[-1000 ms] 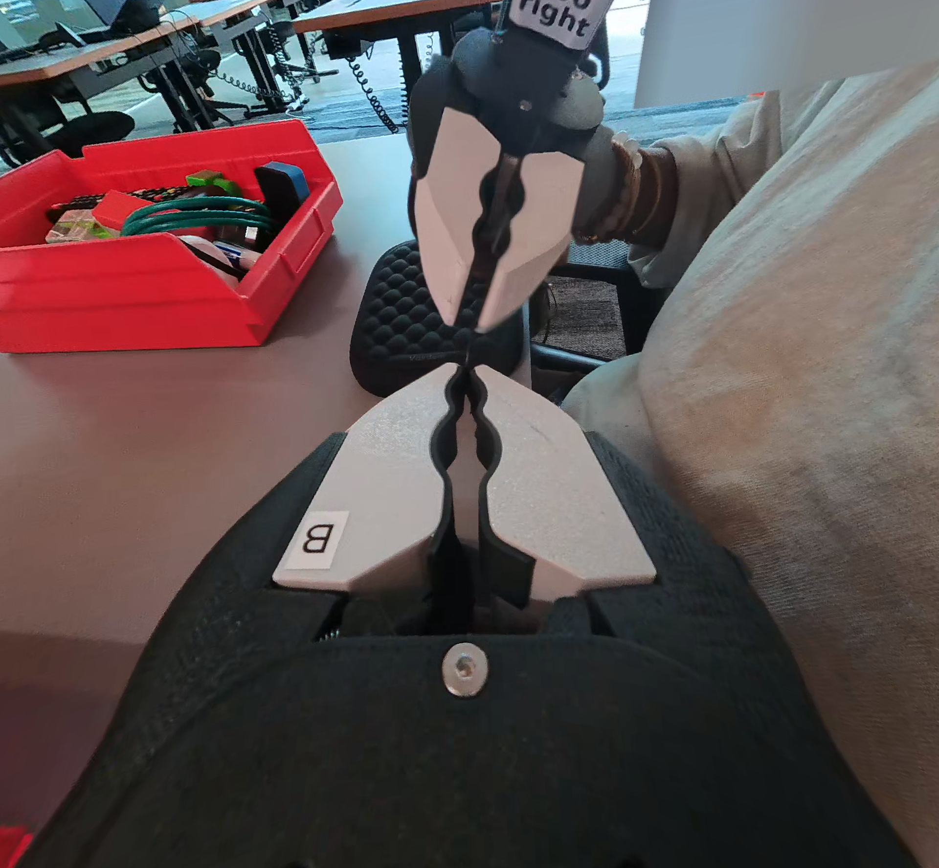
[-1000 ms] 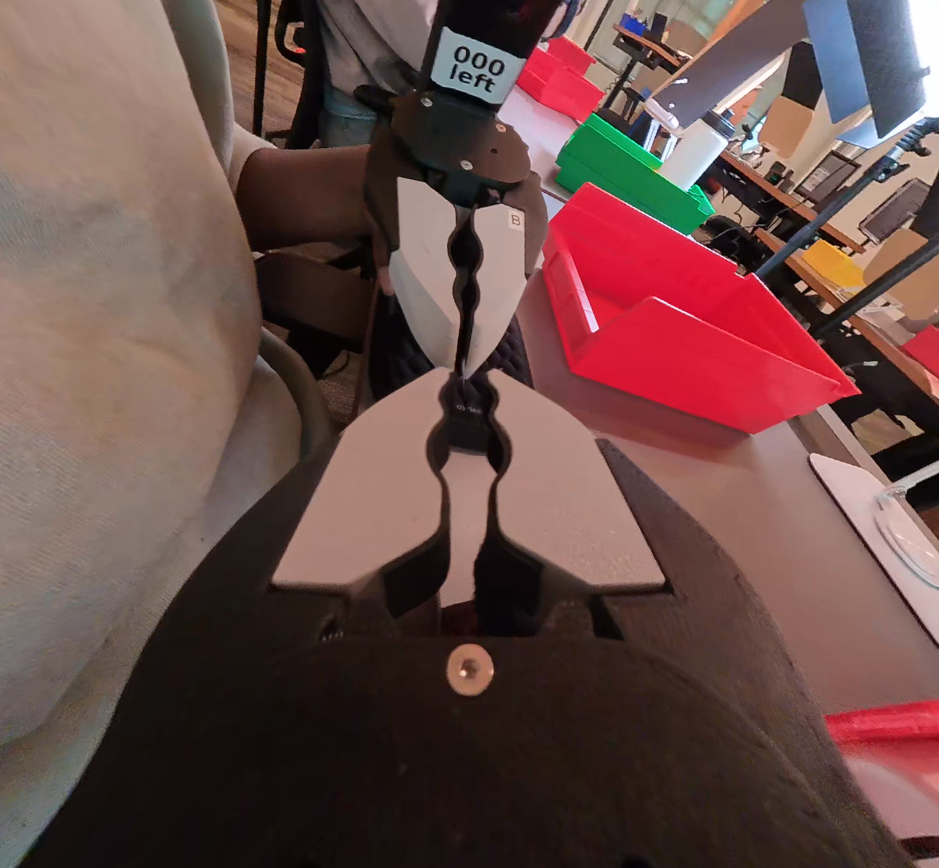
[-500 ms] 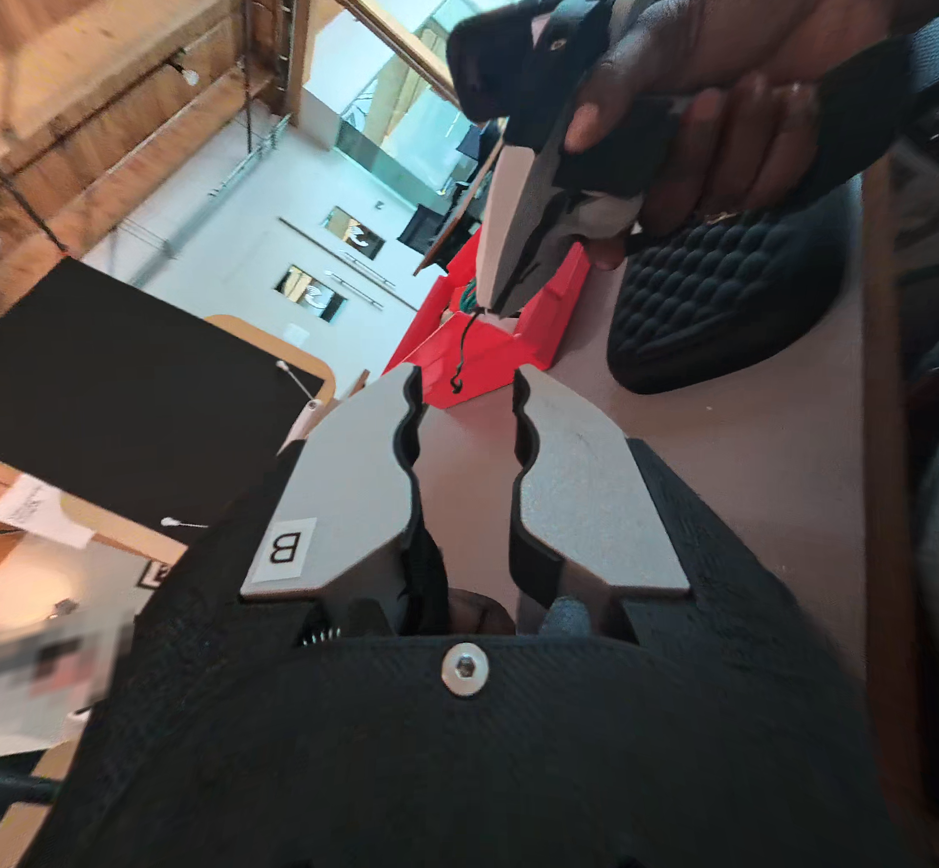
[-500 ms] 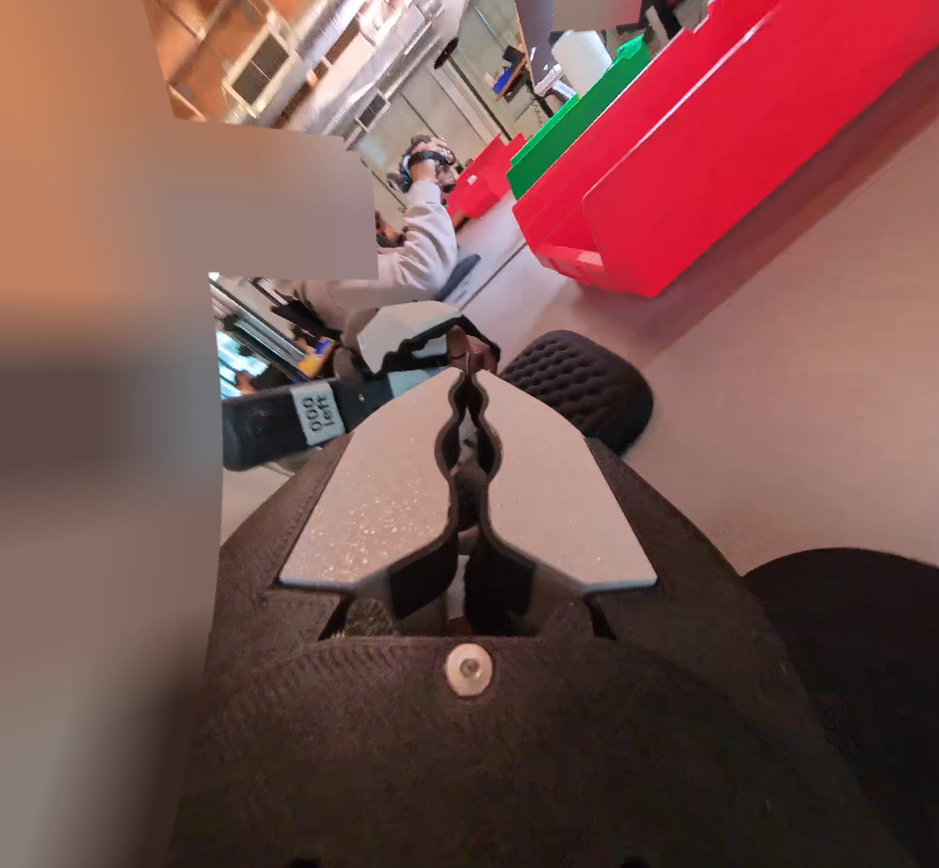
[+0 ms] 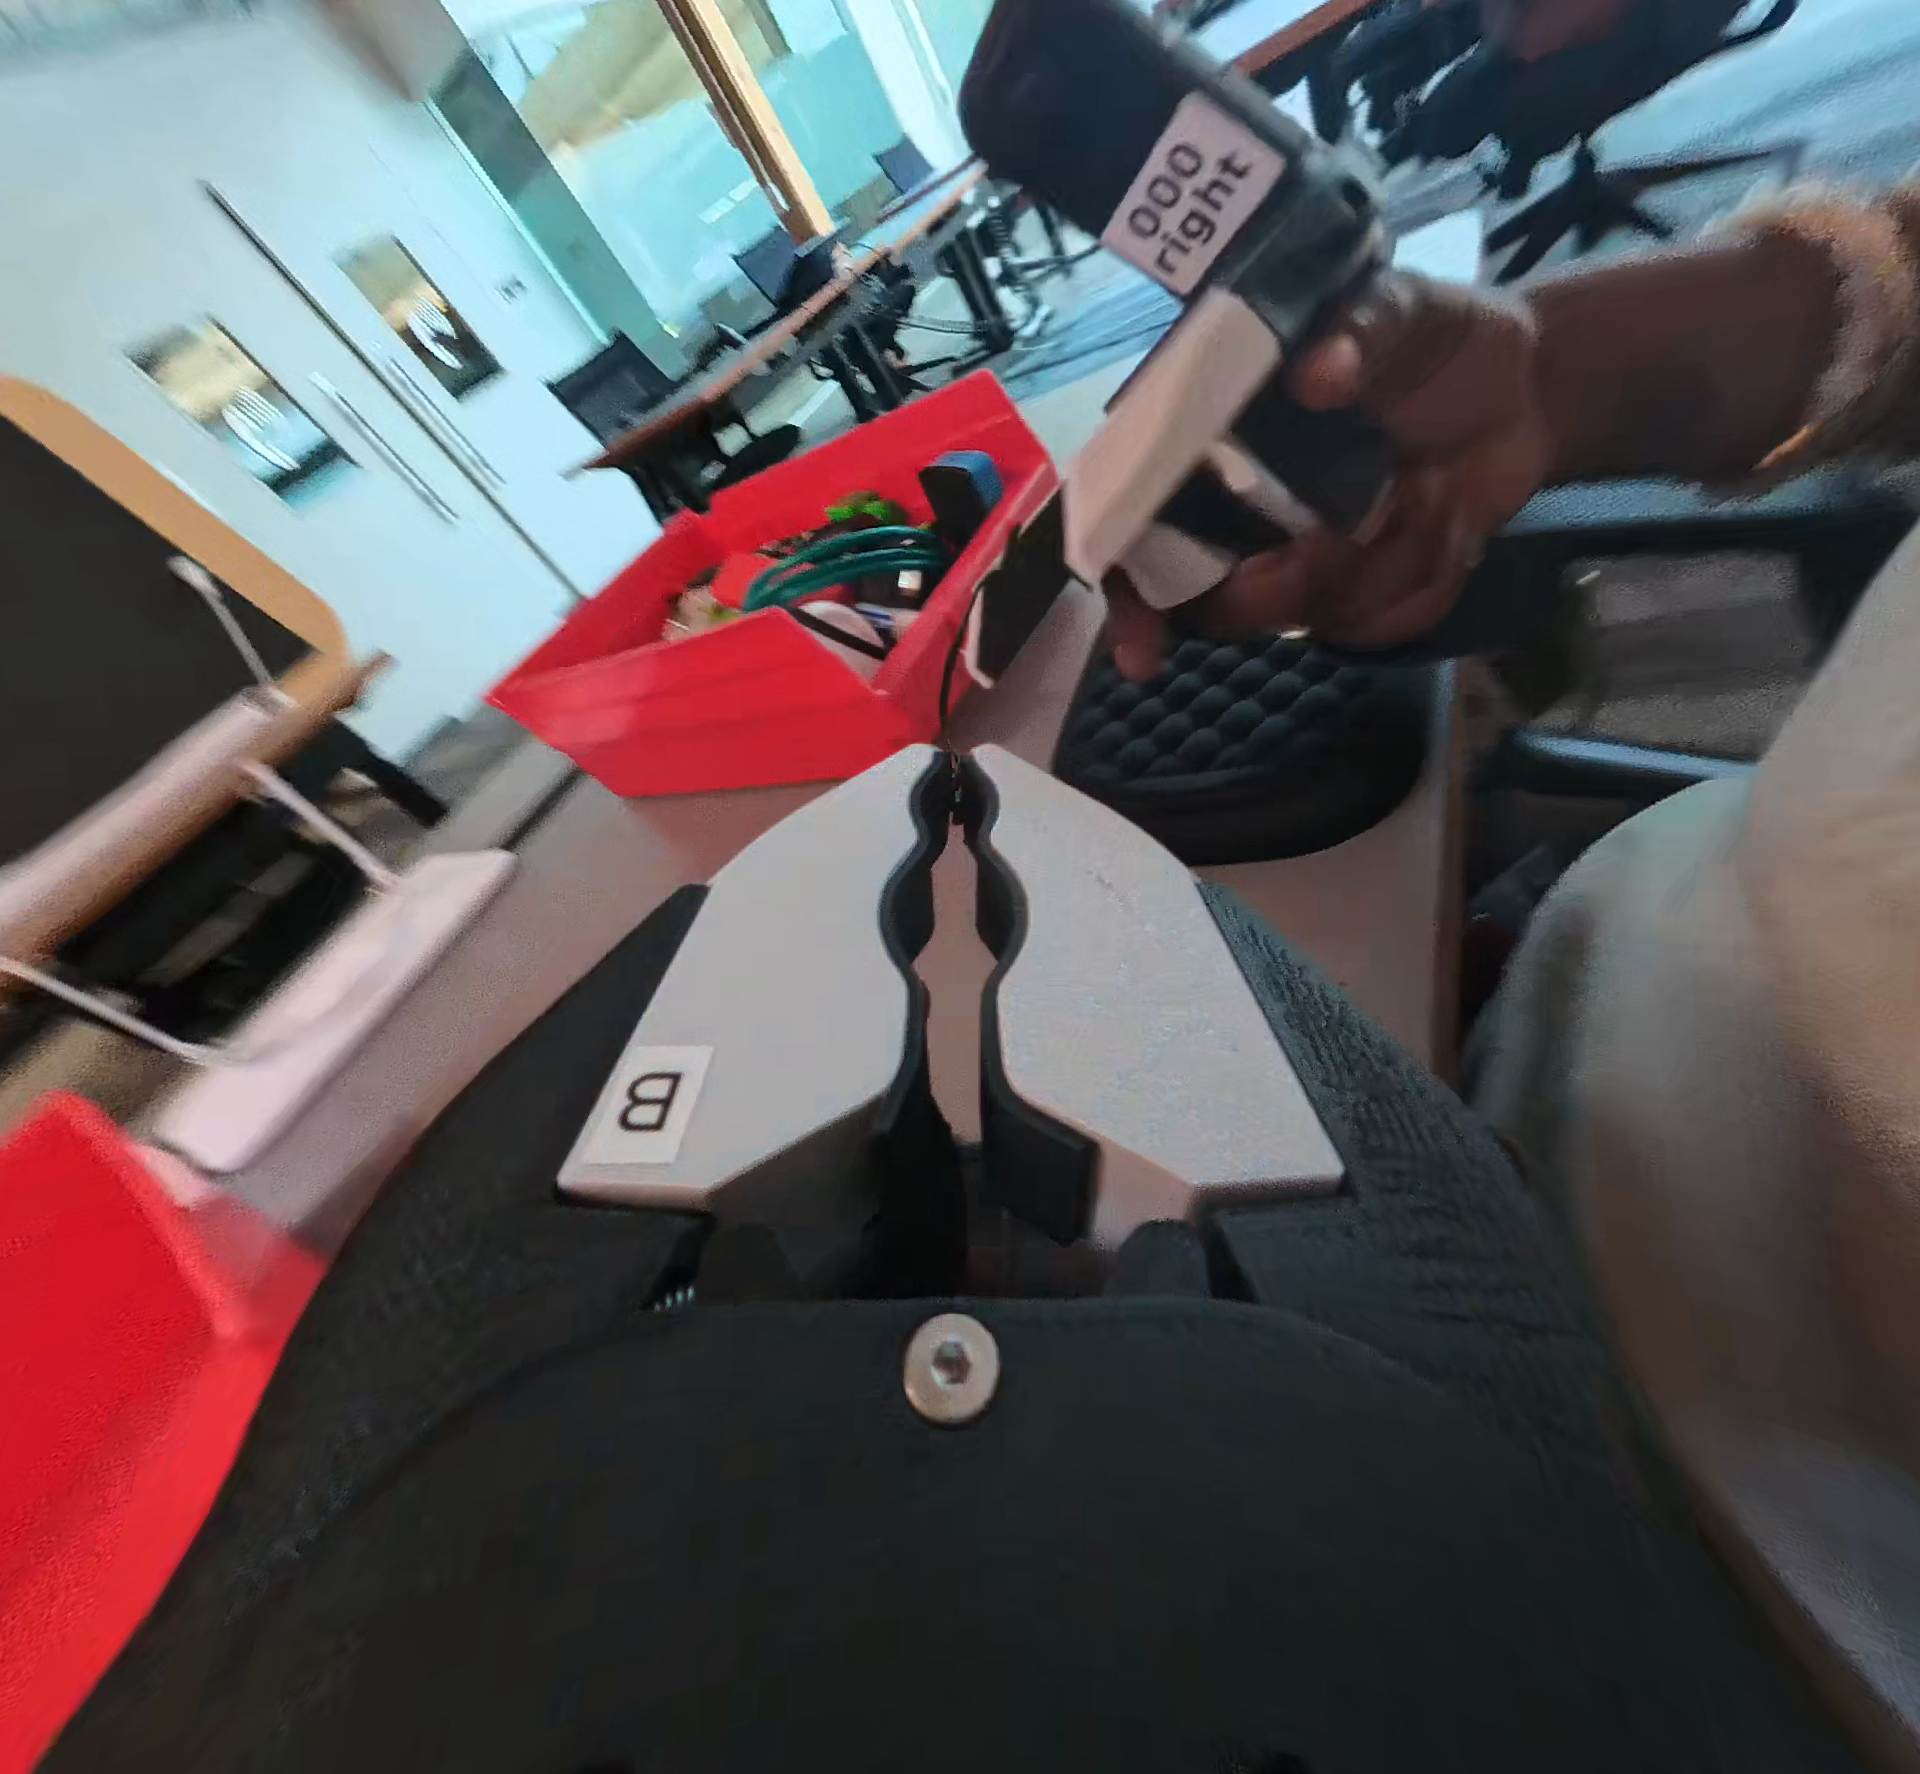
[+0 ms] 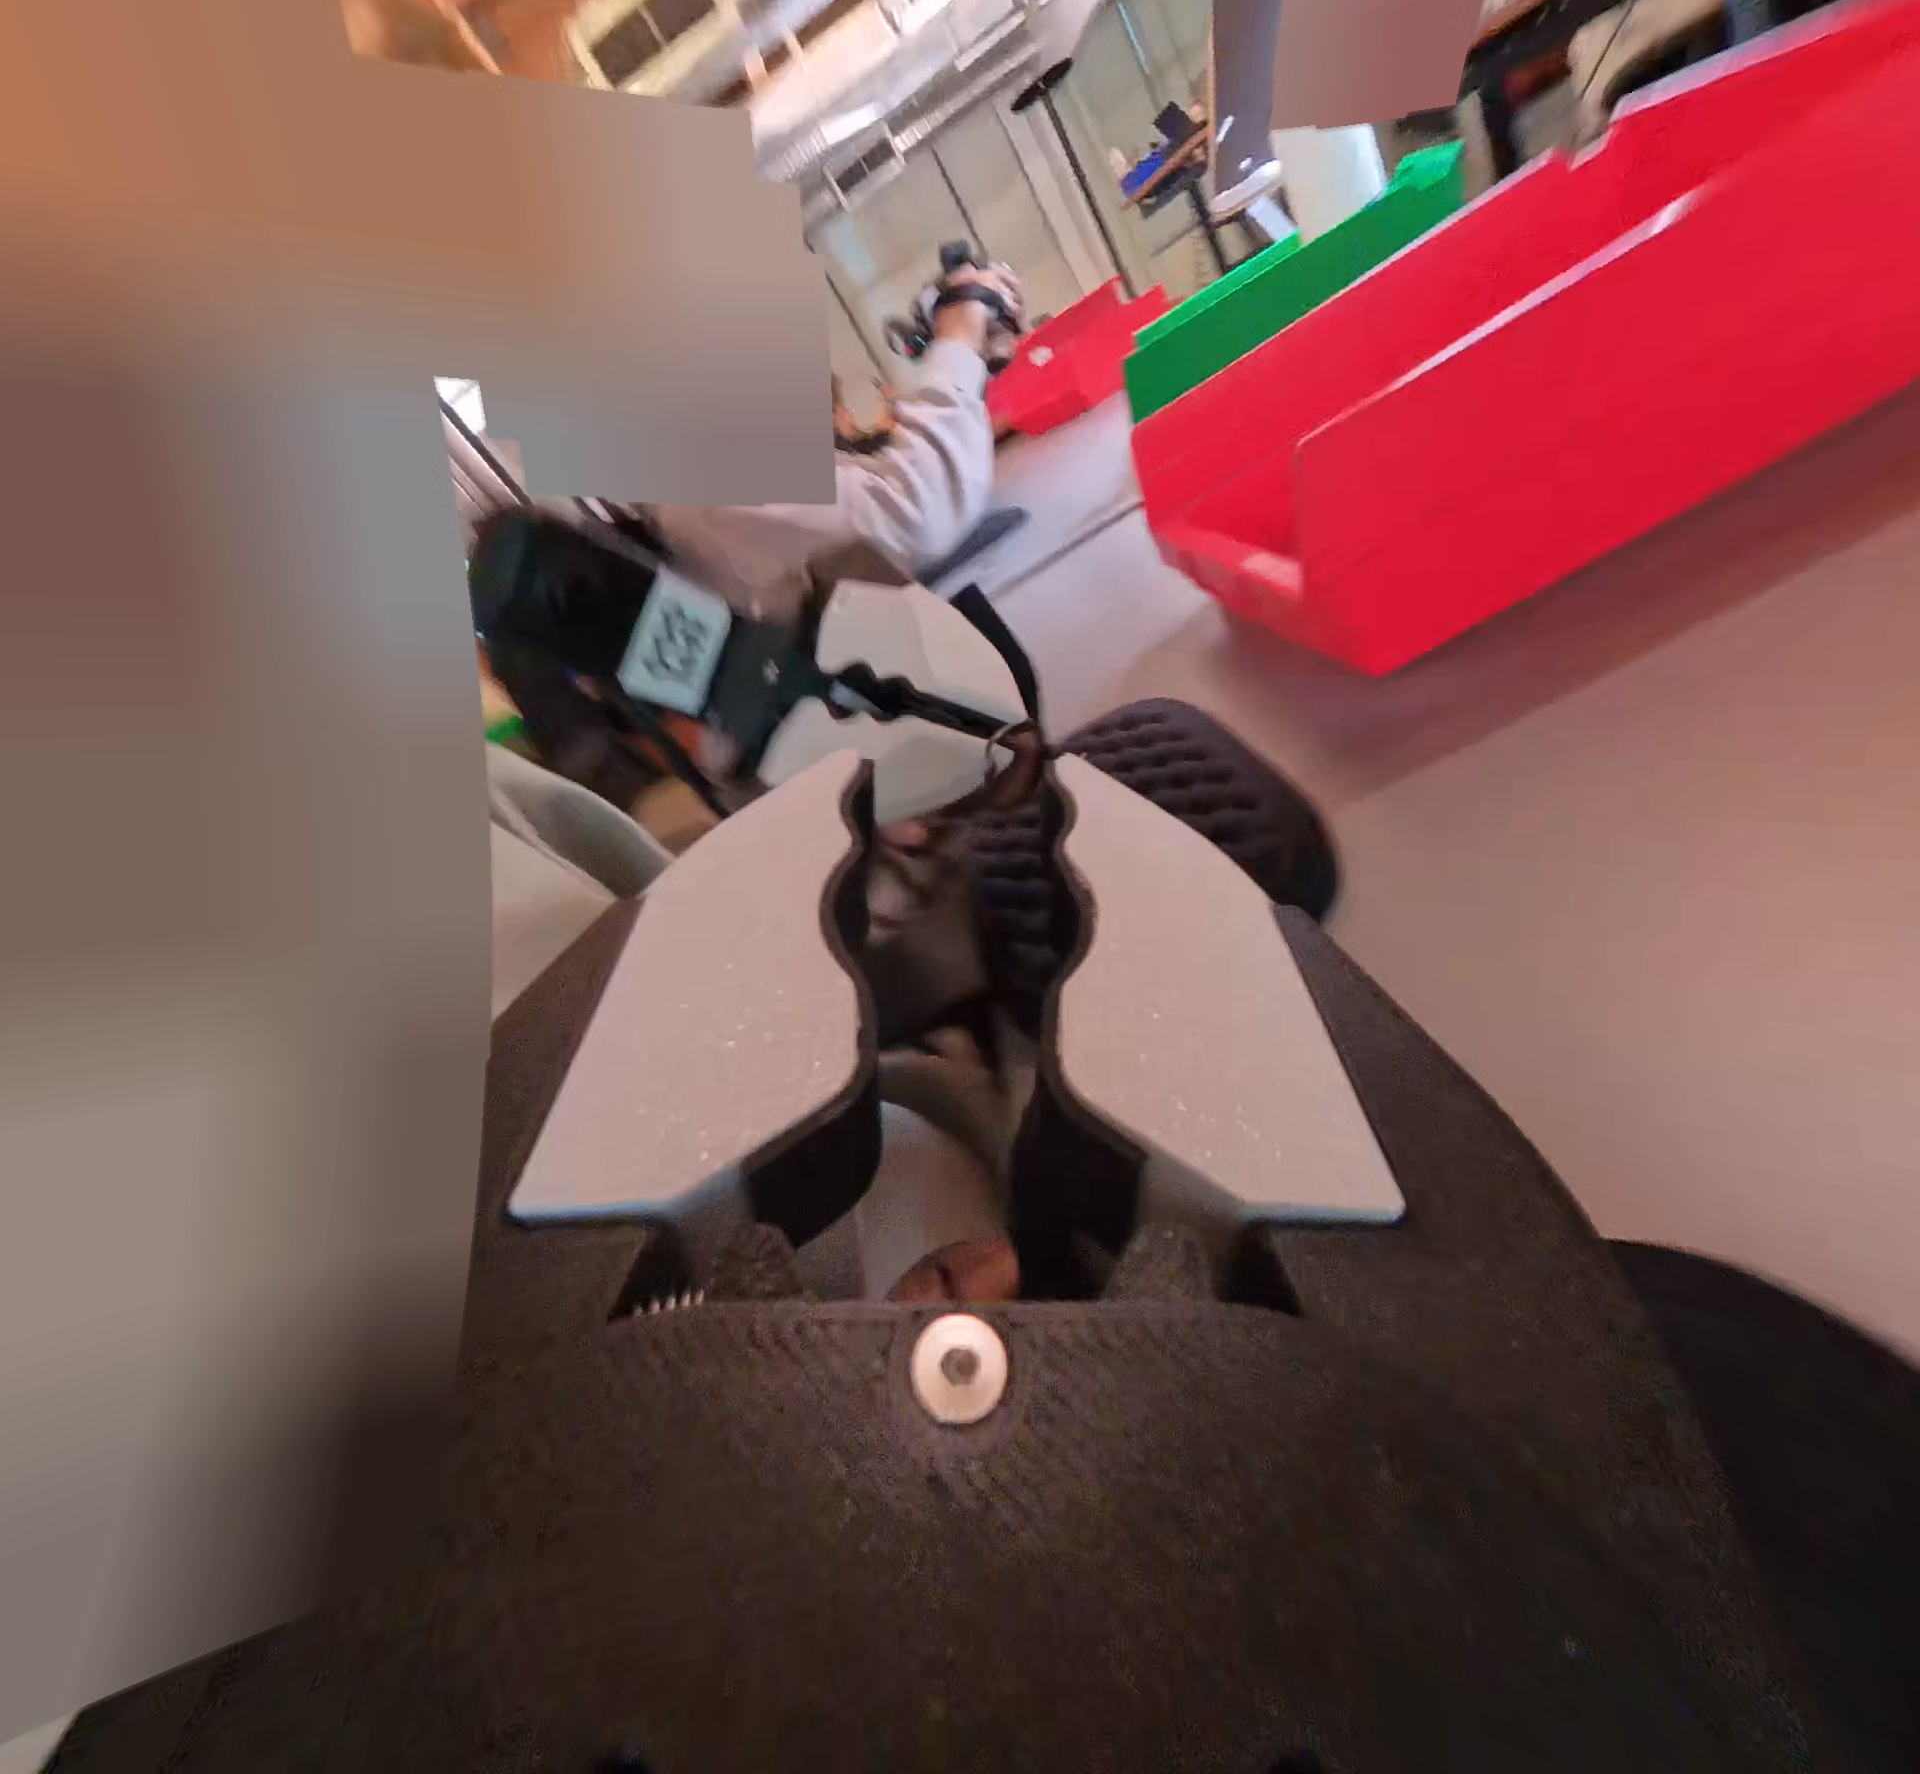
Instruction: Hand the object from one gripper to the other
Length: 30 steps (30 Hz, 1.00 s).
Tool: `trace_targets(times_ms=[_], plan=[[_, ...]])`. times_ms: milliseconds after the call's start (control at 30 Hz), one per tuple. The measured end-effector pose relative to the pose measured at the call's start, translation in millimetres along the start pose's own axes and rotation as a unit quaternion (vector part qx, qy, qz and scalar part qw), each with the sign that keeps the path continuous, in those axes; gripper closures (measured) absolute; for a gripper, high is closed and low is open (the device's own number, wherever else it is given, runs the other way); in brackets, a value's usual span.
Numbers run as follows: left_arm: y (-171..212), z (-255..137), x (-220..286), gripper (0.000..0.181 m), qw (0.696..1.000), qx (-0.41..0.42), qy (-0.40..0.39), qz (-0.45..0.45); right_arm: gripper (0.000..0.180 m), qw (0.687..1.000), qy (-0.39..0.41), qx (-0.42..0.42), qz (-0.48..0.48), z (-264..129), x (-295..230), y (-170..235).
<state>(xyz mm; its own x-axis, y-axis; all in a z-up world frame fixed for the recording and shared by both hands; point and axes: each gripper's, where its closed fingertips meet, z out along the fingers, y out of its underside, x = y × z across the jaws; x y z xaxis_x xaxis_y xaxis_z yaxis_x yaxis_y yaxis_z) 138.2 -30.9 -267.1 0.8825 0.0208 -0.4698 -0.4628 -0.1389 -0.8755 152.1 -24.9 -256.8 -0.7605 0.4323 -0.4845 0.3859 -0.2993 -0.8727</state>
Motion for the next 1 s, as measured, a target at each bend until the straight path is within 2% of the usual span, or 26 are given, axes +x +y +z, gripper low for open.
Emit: trace_targets(times_ms=[33, 133, 200, 533, 600, 633, 667, 733, 800, 867, 1000], plan=[[0.2, -0.7, 1.3, 0.179, 0.999, 0.0, 0.019, -0.04, 0.144, 0.997, 0.021, -0.007, -0.067, -0.1, 1.3, 0.8], [-1.0, -4.0, 12.6, 0.179, 0.984, 0.005, 0.099, -0.15, 0.144, 0.965, 0.066, -0.007, -0.256, -1.5, -1.2, -3.7], [-3.4, -6.6, 16.2, 0.179, 0.973, 0.018, 0.13, -0.189, 0.146, 0.939, 0.075, -0.02, -0.336, -1.6, -5.0, -3.1], [-5.2, -9.5, 25.4, 0.178, 0.967, 0.02, 0.166, -0.192, 0.178, 0.933, 0.051, -0.067, -0.35, 1.9, -7.7, 8.1], [-7.4, -9.5, 23.0, 0.176, 0.973, 0.035, 0.152, -0.17, 0.179, 0.942, 0.052, -0.062, -0.324, 1.8, -7.2, 6.2], [-8.3, -9.1, 20.1, 0.168, 0.978, 0.043, 0.136, -0.151, 0.178, 0.949, 0.061, -0.057, -0.303, 1.6, -4.4, 3.9], [-8.8, -8.3, 16.9, 0.158, 0.985, 0.048, 0.114, -0.121, 0.178, 0.957, 0.072, -0.052, -0.275, 1.4, -1.0, 1.8], [-8.6, -6.7, 11.3, 0.15, 0.996, 0.05, 0.063, -0.035, 0.178, 0.974, 0.091, -0.046, -0.203, 1.4, 6.7, 0.1], [-6.3, -4.1, 6.3, 0.151, 0.998, 0.037, 0.012, 0.05, 0.179, 0.987, 0.097, -0.049, -0.116, 1.9, 12.4, 2.4], [-2.8, -1.4, 2.8, 0.16, 0.993, 0.02, -0.023, 0.112, 0.179, 0.995, 0.078, -0.048, -0.044, 2.5, 11.3, 3.9], [1.6, 2.1, 7.2, 0.17, 0.987, 0.005, -0.026, 0.157, 0.179, 0.997, 0.03, -0.058, 0.049, 3.1, 3.4, 8.4]])
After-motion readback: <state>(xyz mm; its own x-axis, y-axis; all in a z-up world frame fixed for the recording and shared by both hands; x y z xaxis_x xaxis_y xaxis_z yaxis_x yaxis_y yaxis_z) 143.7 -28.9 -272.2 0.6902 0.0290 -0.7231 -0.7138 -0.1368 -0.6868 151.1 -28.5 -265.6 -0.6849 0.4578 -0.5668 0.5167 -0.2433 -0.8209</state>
